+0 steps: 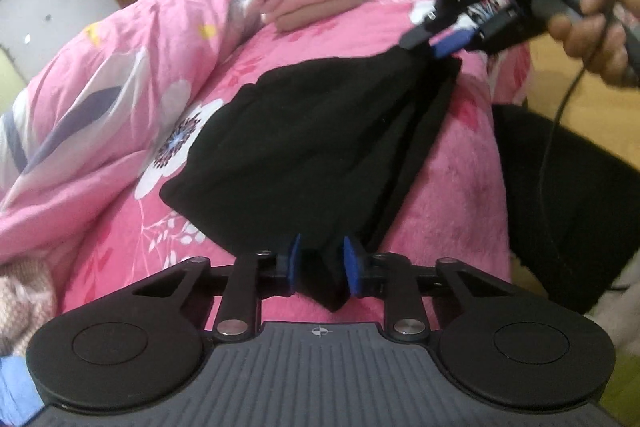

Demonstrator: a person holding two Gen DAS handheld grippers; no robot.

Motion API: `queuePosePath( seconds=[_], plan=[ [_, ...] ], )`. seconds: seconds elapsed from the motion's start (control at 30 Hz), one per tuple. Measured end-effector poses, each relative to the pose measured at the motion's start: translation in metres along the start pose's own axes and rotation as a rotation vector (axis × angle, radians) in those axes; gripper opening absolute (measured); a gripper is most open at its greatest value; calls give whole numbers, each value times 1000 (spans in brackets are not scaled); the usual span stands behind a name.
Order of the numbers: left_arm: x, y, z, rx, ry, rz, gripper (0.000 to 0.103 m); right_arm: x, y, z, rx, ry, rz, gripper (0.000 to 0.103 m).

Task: Fold clothes

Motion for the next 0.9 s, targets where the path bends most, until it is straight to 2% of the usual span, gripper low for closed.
queuePosePath(
  seconds=[0.23,0.3,0.47,0.53,0.7,0.8,0.83,0.9],
  plan=[
    [-10,4,-6,-8,-35,-14,23,0,4,1,-5,15,-17,25],
    [-9,4,-5,-17,-28,-15,18,0,3,1,-5,15,-23,25],
    [-6,4,-5,-27,-19,-20,13,1,4,2,-12,24,-32,18],
    [-6,2,-6,-25,-20,-19,13,1,2,2,-5,27,-35,15],
    [-13,0,-9,-33,-73,-2,16,1,-1,3,0,29,-37,15],
    [-12,2,-11,-45,-72,-7,7,2,-1,5,0,41,-43,12],
    [-10,4,-11,-49,-69,-11,1,2,-1,5,-1,47,-45,7],
    [-6,8,-13,-57,-63,-19,0,5,0,6,-14,64,-52,6]
  ],
)
Point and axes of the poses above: each gripper's, at about its wrist camera, not at the fingertips, and y roughly against the way its jaws point, x to its left, z to its top, the point moved 5 cm from there along -y, roughly the way its jaws point, and after that the axes turned 5 degrees about x, right-handed, at the moved point
